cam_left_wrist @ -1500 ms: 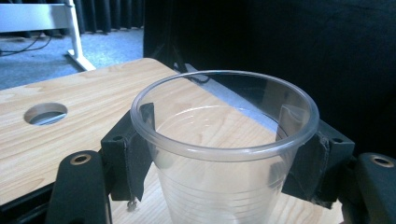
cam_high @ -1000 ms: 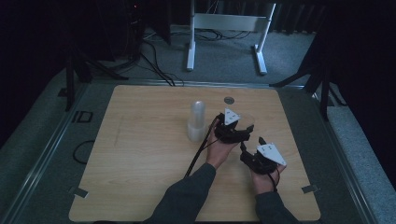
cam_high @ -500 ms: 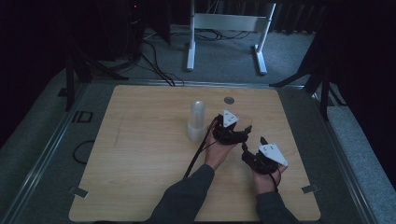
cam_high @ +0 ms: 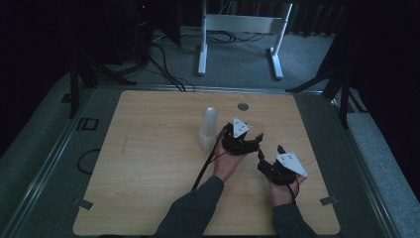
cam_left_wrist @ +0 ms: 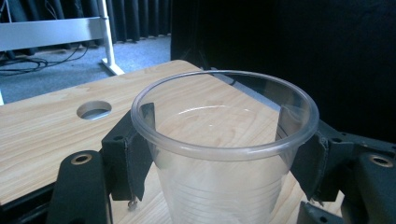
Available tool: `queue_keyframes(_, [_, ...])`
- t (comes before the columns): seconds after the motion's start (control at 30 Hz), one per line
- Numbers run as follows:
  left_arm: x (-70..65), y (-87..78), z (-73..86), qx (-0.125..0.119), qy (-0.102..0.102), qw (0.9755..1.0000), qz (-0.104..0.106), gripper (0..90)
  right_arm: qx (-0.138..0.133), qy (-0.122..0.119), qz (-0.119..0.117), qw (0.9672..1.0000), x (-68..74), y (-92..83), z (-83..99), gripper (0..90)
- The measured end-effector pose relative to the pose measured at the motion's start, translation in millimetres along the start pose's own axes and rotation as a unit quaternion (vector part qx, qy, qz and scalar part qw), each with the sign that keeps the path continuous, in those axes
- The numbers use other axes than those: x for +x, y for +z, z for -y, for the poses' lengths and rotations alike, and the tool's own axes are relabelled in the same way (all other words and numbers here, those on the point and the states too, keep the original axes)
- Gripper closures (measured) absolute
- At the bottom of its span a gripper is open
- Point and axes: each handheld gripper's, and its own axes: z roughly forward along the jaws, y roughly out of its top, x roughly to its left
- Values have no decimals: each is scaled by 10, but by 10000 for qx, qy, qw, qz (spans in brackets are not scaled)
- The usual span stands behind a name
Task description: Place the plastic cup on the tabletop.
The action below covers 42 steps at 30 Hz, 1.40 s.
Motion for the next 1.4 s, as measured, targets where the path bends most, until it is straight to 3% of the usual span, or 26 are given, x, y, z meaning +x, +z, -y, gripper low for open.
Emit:
queue_keyframes(0.5, [47,-85,144,-181,71,9997,-121,298,-11,19,35,10000,-26,1,5,286])
queue_keyframes(0.7, [25,-115,200,-271,229,9992,-167,298,-8,61,63,10000,-35,-2,7,285])
queue_keyframes(1.4, [47,-88,349,-292,158,9993,-174,297,-14,84,79,9999,-56,-4,11,286])
